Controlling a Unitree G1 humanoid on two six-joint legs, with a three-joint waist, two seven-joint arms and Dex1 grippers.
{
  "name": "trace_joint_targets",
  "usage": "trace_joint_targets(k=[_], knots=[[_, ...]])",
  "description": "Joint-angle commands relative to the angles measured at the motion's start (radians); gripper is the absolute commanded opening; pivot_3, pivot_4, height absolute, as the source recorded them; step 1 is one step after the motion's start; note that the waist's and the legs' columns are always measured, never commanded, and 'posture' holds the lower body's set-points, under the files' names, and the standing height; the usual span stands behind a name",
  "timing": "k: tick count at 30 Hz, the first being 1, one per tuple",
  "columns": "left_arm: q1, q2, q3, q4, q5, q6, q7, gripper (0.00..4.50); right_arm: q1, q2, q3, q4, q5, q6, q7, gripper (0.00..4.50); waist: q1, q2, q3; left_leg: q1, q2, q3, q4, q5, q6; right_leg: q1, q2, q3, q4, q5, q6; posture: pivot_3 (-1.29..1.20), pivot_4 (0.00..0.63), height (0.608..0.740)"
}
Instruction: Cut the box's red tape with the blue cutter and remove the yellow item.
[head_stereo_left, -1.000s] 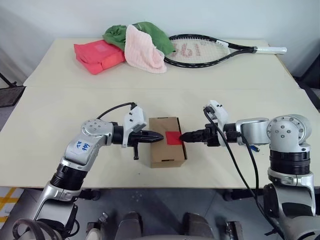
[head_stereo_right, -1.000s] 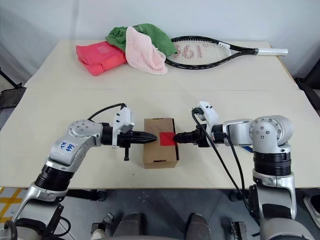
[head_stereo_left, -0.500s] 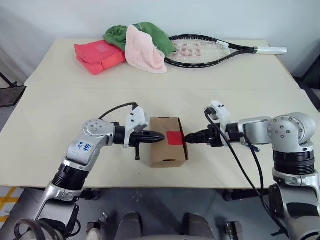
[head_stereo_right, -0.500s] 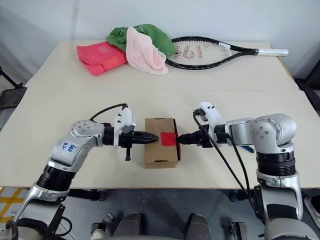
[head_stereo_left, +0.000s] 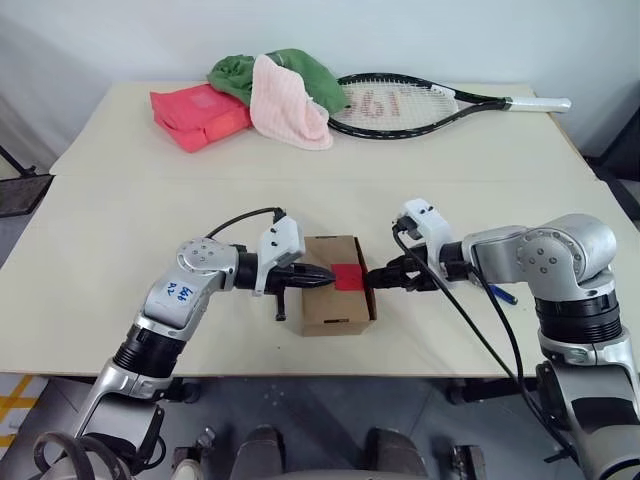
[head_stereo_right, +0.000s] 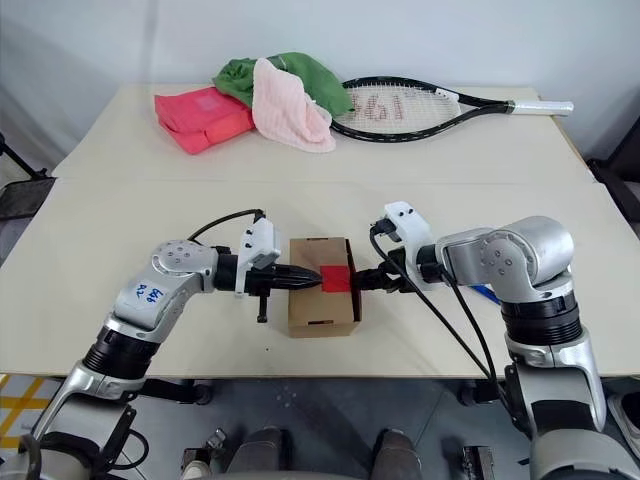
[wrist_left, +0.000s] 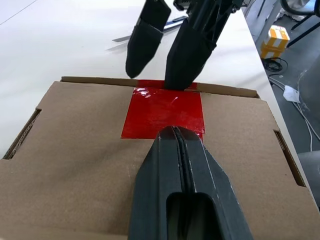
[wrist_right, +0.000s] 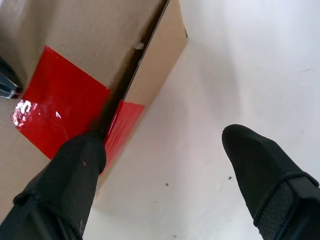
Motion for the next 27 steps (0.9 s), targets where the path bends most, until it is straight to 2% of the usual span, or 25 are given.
trace_joint_targets(k=[1, 12, 15, 18, 20, 27], knots=[[0.017, 0.016, -0.032, 0.012, 0.029, 0.026, -0.008, 0.00, 0.029, -0.061, 0.044, 0.020, -0.074, -0.009, 0.007, 4.00, 0.001, 0.000, 0.000, 0.000, 0.000, 0.000, 0.000, 0.000, 0.000, 0.000, 0.000, 0.000, 0.000, 0.000, 0.000, 0.00, 0.150, 0.740], [0.014, 0.017, -0.031, 0.003, 0.026, 0.041, -0.007, 0.00, 0.041, -0.075, 0.036, 0.039, -0.134, -0.037, 0.058, 4.00, 0.000, -0.001, -0.001, 0.000, 0.000, 0.001, 0.000, 0.000, 0.000, -0.001, 0.000, 0.000, -0.001, 0.000, 0.000, 0.00, 0.150, 0.740], [0.014, 0.020, -0.028, 0.001, 0.025, 0.042, -0.010, 0.00, 0.042, -0.059, -0.002, 0.043, -0.129, -0.027, 0.069, 4.00, 0.000, -0.001, -0.001, 0.000, 0.000, 0.001, 0.000, 0.000, 0.000, 0.000, 0.000, 0.000, -0.001, 0.000, 0.000, 0.00, 0.150, 0.740], [0.013, 0.021, -0.025, 0.000, 0.026, 0.039, -0.011, 0.00, 0.014, -0.014, -0.126, 0.089, -0.082, 0.030, 0.081, 4.00, -0.001, -0.001, -0.001, 0.000, 0.000, 0.001, 0.000, 0.000, 0.000, -0.001, 0.000, 0.000, -0.001, 0.000, 0.000, 0.00, 0.150, 0.740], [0.011, 0.019, -0.020, 0.003, 0.025, 0.030, -0.012, 0.00, 0.004, -0.031, -0.171, 0.153, -0.020, 0.051, 0.095, 4.00, 0.001, -0.001, -0.001, -0.001, 0.000, 0.001, 0.000, 0.000, 0.000, -0.001, 0.000, 0.000, -0.001, 0.000, 0.000, 0.00, 0.150, 0.740], [0.004, 0.014, -0.020, 0.008, 0.026, 0.021, -0.014, 0.00, 0.027, -0.052, -0.171, 0.343, 0.123, 0.053, 0.080, 4.00, -0.002, 0.000, -0.001, 0.000, 0.000, 0.001, -0.001, 0.000, 0.000, -0.001, 0.000, 0.000, -0.001, 0.000, 0.000, 0.00, 0.150, 0.740]])
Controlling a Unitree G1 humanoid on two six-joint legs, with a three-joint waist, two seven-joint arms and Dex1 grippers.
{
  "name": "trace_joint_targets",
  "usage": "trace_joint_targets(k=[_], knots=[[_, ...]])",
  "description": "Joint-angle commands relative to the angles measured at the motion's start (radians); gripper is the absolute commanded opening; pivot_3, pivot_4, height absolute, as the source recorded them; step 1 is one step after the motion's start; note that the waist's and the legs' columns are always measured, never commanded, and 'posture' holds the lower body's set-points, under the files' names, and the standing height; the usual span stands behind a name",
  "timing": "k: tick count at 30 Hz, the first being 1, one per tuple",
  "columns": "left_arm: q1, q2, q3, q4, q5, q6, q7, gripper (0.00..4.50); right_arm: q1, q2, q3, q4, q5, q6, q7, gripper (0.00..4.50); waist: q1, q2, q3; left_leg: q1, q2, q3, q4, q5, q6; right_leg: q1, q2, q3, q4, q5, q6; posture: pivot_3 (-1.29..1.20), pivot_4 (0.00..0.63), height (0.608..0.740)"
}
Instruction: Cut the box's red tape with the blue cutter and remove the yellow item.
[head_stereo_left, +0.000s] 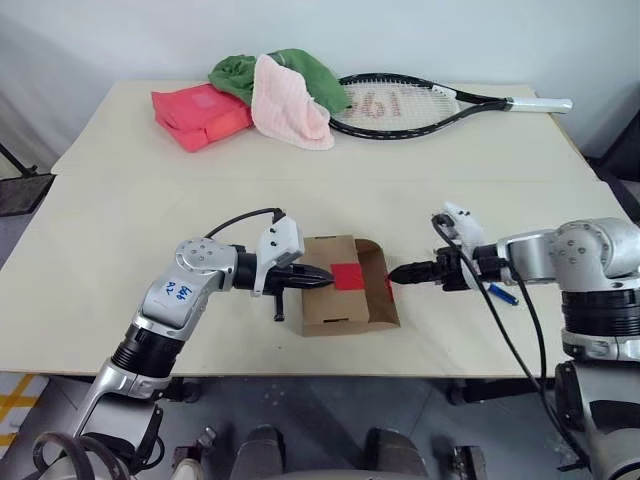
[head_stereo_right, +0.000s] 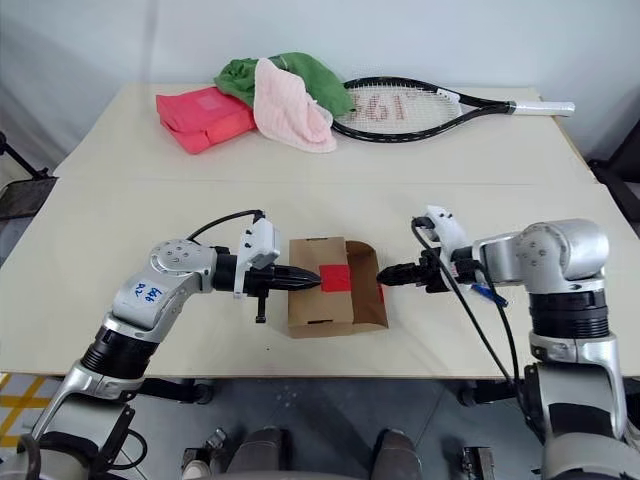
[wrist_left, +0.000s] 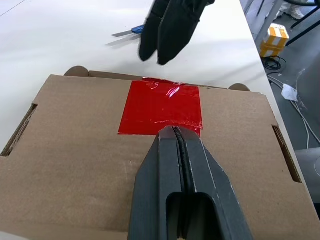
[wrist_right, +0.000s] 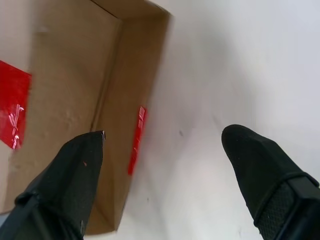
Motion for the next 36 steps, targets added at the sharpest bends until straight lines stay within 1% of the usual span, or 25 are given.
trace_joint_targets(k=[1, 8, 11, 13, 16, 24, 29, 32, 36], knots=[[0.005, 0.006, -0.025, 0.011, 0.024, 0.009, -0.004, 0.00, 0.004, 0.007, -0.013, 0.048, 0.068, 0.004, -0.002, 4.00, 0.000, 0.000, 0.000, 0.000, 0.000, 0.000, 0.000, 0.000, 0.000, 0.000, 0.000, 0.000, 0.000, 0.000, 0.000, 0.00, 0.150, 0.740], [0.010, 0.009, -0.023, 0.000, 0.023, 0.013, -0.003, 0.00, 0.004, 0.053, -0.013, 0.102, 0.112, 0.004, 0.007, 4.00, -0.001, 0.000, 0.000, 0.000, 0.000, 0.000, 0.000, 0.000, 0.000, 0.000, 0.000, 0.000, 0.000, 0.000, 0.000, 0.00, 0.150, 0.740], [0.013, 0.010, -0.022, -0.004, 0.023, 0.016, -0.002, 0.00, 0.007, 0.085, -0.005, 0.089, 0.122, 0.004, -0.010, 3.49, -0.005, 0.000, 0.000, 0.001, 0.000, 0.000, -0.001, 0.000, 0.000, 0.000, 0.000, 0.000, 0.000, 0.000, 0.000, 0.00, 0.150, 0.740], [0.014, 0.011, -0.022, -0.007, 0.022, 0.017, -0.002, 0.00, 0.013, 0.101, -0.005, 0.084, 0.129, 0.004, -0.013, 2.93, -0.005, 0.000, 0.000, 0.001, 0.000, 0.000, -0.001, 0.000, 0.000, 0.000, 0.000, 0.000, 0.001, 0.000, 0.000, 0.00, 0.150, 0.740], [0.014, 0.012, -0.021, -0.010, 0.022, 0.019, -0.001, 0.00, 0.018, 0.124, -0.009, 0.084, 0.137, 0.004, -0.026, 1.91, -0.004, 0.000, 0.000, 0.000, 0.000, 0.000, -0.001, 0.000, 0.000, 0.000, 0.000, 0.000, 0.000, 0.000, 0.000, 0.00, 0.150, 0.740], [0.017, 0.013, -0.021, -0.015, 0.021, 0.022, 0.001, 0.00, 0.031, 0.175, -0.025, 0.103, 0.077, 0.004, -0.024, 1.91, -0.003, 0.000, 0.000, 0.000, 0.000, 0.000, -0.001, 0.000, 0.000, 0.000, 0.000, 0.000, 0.001, 0.000, 0.000, 0.00, 0.150, 0.740], [0.016, 0.010, -0.020, -0.011, 0.023, 0.021, 0.004, 0.00, 0.018, 0.234, -0.033, 0.101, 0.041, 0.002, -0.019, 1.91, -0.010, 0.000, 0.000, 0.001, 0.000, 0.000, -0.001, 0.000, 0.000, 0.000, 0.000, 0.000, 0.001, 0.000, 0.000, 0.00, 0.150, 0.740], [0.015, 0.008, -0.020, -0.009, 0.024, 0.020, 0.007, 0.00, 0.011, 0.250, -0.043, 0.102, 0.009, -0.014, -0.017, 1.32, -0.020, 0.000, 0.000, 0.001, 0.000, 0.000, -0.001, 0.000, 0.000, 0.000, 0.000, 0.000, 0.001, 0.000, 0.000, 0.00, 0.150, 0.740], [0.020, 0.007, -0.018, -0.010, 0.024, 0.019, 0.010, 0.00, 0.003, 0.250, -0.068, 0.081, -0.013, -0.006, -0.006, 0.01, -0.024, 0.000, 0.000, 0.001, 0.000, 0.000, -0.002, 0.000, 0.000, 0.000, 0.000, 0.000, 0.001, 0.000, 0.000, 0.00, 0.150, 0.740]])
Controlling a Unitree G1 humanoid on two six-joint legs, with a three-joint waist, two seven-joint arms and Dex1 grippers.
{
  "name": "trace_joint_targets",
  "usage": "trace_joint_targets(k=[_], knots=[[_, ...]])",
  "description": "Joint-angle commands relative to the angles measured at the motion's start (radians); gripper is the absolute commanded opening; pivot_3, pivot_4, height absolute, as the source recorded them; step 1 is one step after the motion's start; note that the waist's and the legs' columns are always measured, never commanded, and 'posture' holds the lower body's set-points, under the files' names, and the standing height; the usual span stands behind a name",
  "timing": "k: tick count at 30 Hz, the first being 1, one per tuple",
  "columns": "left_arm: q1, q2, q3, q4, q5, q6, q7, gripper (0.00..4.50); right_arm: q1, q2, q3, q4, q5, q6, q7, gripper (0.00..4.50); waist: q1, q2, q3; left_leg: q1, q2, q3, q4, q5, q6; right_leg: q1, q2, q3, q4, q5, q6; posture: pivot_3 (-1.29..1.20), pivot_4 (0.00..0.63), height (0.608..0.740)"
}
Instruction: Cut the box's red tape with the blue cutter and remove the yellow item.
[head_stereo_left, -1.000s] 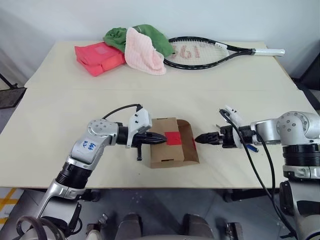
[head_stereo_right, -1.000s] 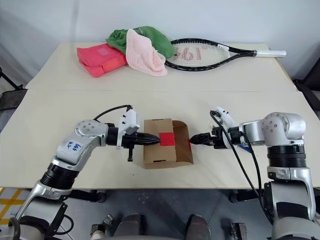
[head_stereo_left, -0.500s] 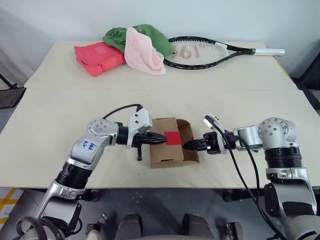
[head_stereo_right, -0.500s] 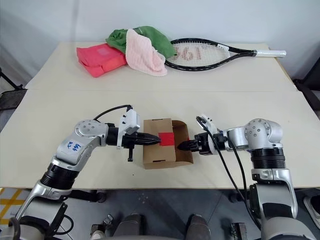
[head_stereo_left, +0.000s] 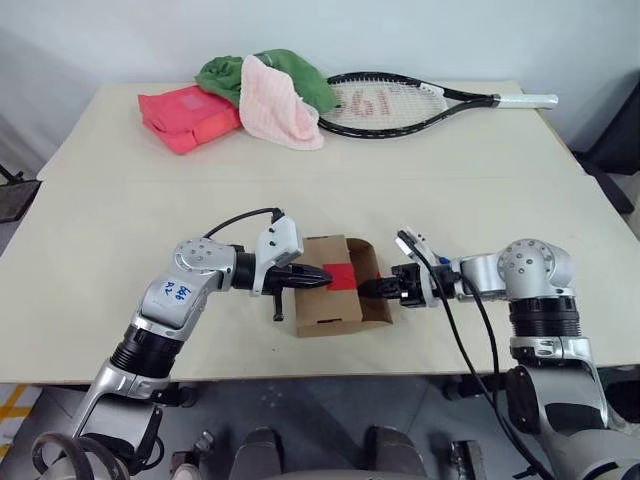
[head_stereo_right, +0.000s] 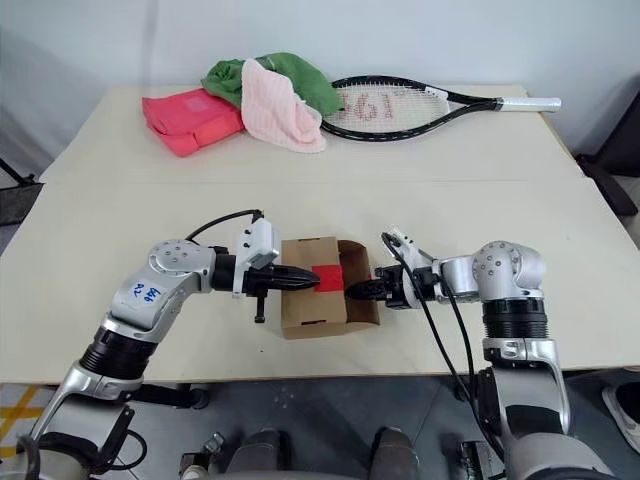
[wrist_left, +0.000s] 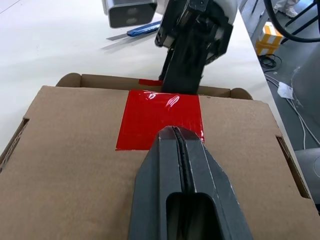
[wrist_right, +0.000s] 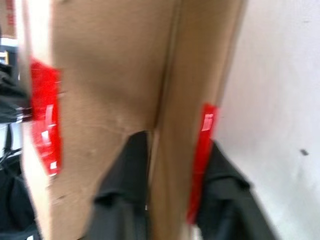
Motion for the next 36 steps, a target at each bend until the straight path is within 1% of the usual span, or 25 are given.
trace_joint_targets(k=[1, 4, 12, 16, 22, 26, 29, 31, 36], knots=[[0.020, 0.006, -0.021, -0.004, 0.021, 0.010, 0.006, 0.00, -0.017, -0.006, -0.029, -0.033, 0.003, 0.015, 0.013, 0.01, 0.000, 0.000, 0.000, 0.000, 0.000, 0.000, 0.000, 0.000, 0.000, 0.000, 0.000, 0.000, 0.000, 0.000, 0.000, 0.00, 0.150, 0.740], [0.025, 0.007, -0.017, -0.003, 0.020, 0.008, 0.011, 0.00, -0.031, -0.039, -0.051, -0.050, 0.030, 0.020, 0.007, 0.01, 0.000, 0.000, 0.000, 0.000, 0.000, 0.000, 0.000, 0.000, 0.000, 0.000, 0.000, 0.000, 0.000, 0.000, 0.000, 0.00, 0.150, 0.740], [0.042, 0.007, 0.001, 0.008, 0.014, 0.015, 0.025, 0.00, -0.099, -0.195, -0.029, -0.072, 0.207, 0.020, -0.049, 0.01, 0.006, 0.002, 0.001, -0.001, 0.000, 0.000, 0.001, 0.000, 0.000, 0.000, 0.000, 0.000, -0.001, 0.000, 0.000, 0.00, 0.150, 0.740], [0.049, -0.003, -0.002, 0.013, 0.012, 0.012, 0.028, 0.00, -0.128, -0.271, 0.011, -0.090, 0.316, 0.020, -0.097, 0.01, 0.008, 0.002, 0.001, -0.001, 0.000, 0.000, 0.000, 0.000, 0.000, 0.000, 0.000, 0.000, -0.002, 0.000, 0.000, 0.00, 0.150, 0.740], [0.044, -0.040, -0.013, 0.033, 0.019, 0.006, 0.045, 0.00, -0.175, -0.376, 0.090, -0.143, 0.476, 0.020, -0.183, 0.01, 0.025, 0.002, 0.002, -0.001, 0.000, 0.001, 0.001, 0.000, 0.000, 0.000, 0.000, 0.000, -0.003, 0.000, 0.000, 0.00, 0.150, 0.740], [0.047, -0.051, -0.013, 0.040, 0.021, 0.006, 0.051, 0.00, -0.197, -0.418, 0.130, -0.171, 0.586, 0.020, -0.252, 0.01, 0.029, 0.002, 0.002, -0.002, 0.000, 0.001, 0.002, 0.000, 0.000, 0.000, 0.000, 0.000, -0.004, 0.000, 0.000, 0.00, 0.150, 0.740], [0.052, -0.056, -0.014, 0.045, 0.026, 0.009, 0.054, 0.00, -0.198, -0.428, 0.151, -0.197, 0.669, 0.020, -0.318, 0.01, 0.029, 0.002, 0.002, -0.002, 0.000, 0.001, 0.002, 0.000, 0.000, 0.000, 0.000, 0.000, -0.004, 0.000, 0.000, 0.00, 0.150, 0.740], [0.056, -0.059, -0.013, 0.047, 0.029, 0.012, 0.057, 0.00, -0.198, -0.425, 0.160, -0.210, 0.720, 0.020, -0.369, 0.01, 0.029, 0.002, 0.002, -0.002, 0.000, 0.001, 0.001, 0.000, 0.000, 0.000, 0.000, 0.000, -0.005, 0.000, 0.000, 0.00, 0.150, 0.740], [0.064, -0.065, -0.010, 0.045, 0.033, 0.016, 0.064, 0.00, -0.173, -0.397, 0.173, -0.269, 0.781, 0.008, -0.536, 0.01, 0.029, 0.002, 0.002, -0.002, 0.000, 0.001, 0.001, 0.000, 0.000, 0.000, 0.000, 0.000, -0.005, 0.000, 0.000, 0.00, 0.150, 0.740]])
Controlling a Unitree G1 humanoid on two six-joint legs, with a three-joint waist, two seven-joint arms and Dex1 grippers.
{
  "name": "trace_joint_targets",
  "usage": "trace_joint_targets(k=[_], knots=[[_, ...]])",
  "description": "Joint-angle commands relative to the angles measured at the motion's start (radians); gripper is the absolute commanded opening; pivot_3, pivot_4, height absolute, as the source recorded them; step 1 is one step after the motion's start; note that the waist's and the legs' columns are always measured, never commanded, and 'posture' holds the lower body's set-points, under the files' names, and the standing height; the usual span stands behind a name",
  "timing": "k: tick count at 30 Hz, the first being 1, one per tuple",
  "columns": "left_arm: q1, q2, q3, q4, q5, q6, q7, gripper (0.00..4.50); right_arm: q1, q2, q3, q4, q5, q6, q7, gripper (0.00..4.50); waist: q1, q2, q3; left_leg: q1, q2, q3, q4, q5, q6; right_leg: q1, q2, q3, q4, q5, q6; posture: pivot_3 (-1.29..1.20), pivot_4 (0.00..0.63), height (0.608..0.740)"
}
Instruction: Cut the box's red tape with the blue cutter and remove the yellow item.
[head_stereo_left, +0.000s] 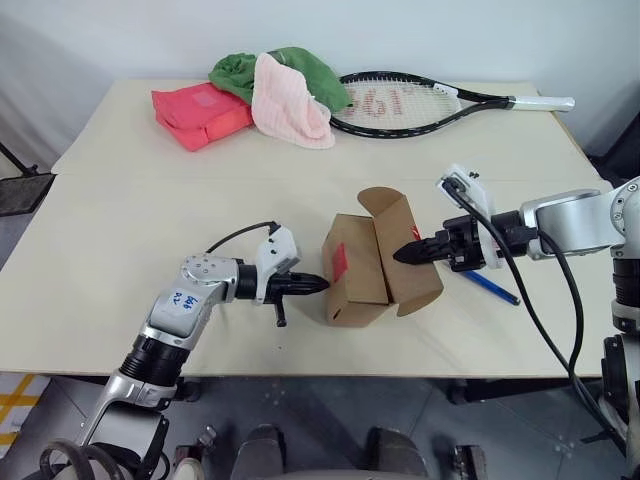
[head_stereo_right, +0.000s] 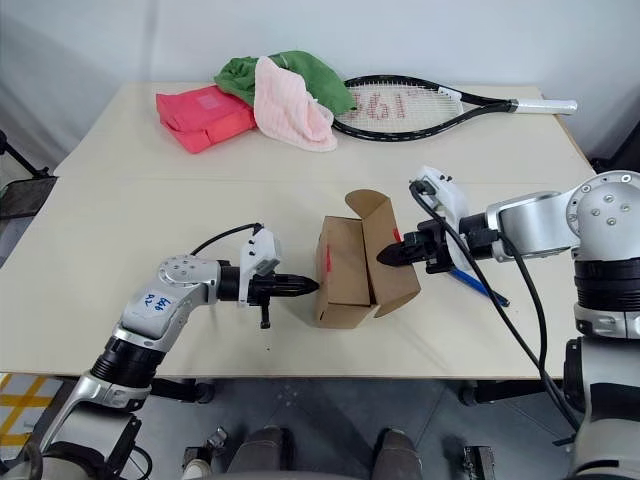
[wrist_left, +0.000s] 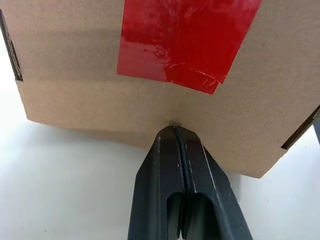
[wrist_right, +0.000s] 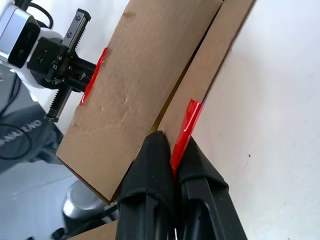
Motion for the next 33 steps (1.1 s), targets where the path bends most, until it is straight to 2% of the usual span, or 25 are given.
trace_joint_targets(k=[1, 5, 11, 14, 21, 33], knots=[[0.011, -0.019, -0.016, -0.010, 0.002, 0.002, 0.010, 0.00, 0.018, 0.022, 0.023, -0.081, 0.062, -0.017, -0.116, 0.01, 0.000, 0.000, 0.000, 0.000, 0.000, 0.000, 0.000, 0.000, 0.000, 0.000, 0.000, 0.000, 0.000, 0.000, 0.000, 0.00, 0.150, 0.740], [0.019, -0.022, -0.012, -0.010, 0.003, 0.008, 0.022, 0.00, 0.055, 0.025, 0.054, -0.157, 0.143, -0.086, -0.229, 0.01, -0.001, 0.000, 0.000, 0.000, 0.000, 0.000, 0.000, 0.000, 0.000, 0.000, 0.000, 0.000, 0.000, 0.000, 0.000, 0.00, 0.150, 0.740], [0.047, -0.010, -0.018, -0.035, 0.007, 0.055, 0.035, 0.00, 0.123, -0.009, 0.151, -0.271, 0.347, -0.270, -0.445, 0.01, -0.002, 0.000, 0.000, 0.000, 0.000, 0.000, 0.000, 0.000, 0.000, 0.000, 0.000, 0.000, 0.000, 0.000, 0.000, 0.00, 0.150, 0.740], [0.057, -0.007, -0.014, -0.054, 0.005, 0.064, 0.039, 0.00, 0.149, -0.043, 0.188, -0.295, 0.353, -0.299, -0.496, 0.01, -0.004, -0.001, 0.000, 0.000, 0.000, 0.000, 0.000, 0.000, 0.000, 0.000, 0.000, 0.000, 0.000, 0.000, 0.000, 0.00, 0.150, 0.740], [0.052, 0.018, 0.014, -0.081, -0.006, 0.077, 0.035, 0.00, 0.124, -0.071, 0.213, -0.276, 0.348, -0.333, -0.500, 0.01, -0.004, -0.001, 0.000, 0.001, 0.000, 0.000, 0.000, 0.000, 0.000, 0.000, 0.000, 0.000, 0.000, 0.000, 0.000, 0.00, 0.150, 0.740], [0.025, 0.218, 0.111, -0.170, -0.126, 0.149, -0.126, 0.00, 0.027, -0.053, 0.192, -0.185, 0.166, -0.269, -0.371, 0.01, -0.004, -0.001, 0.000, 0.000, 0.002, 0.001, 0.000, 0.000, 0.000, -0.001, 0.001, 0.000, 0.001, 0.000, -0.001, 0.00, 0.150, 0.740]])
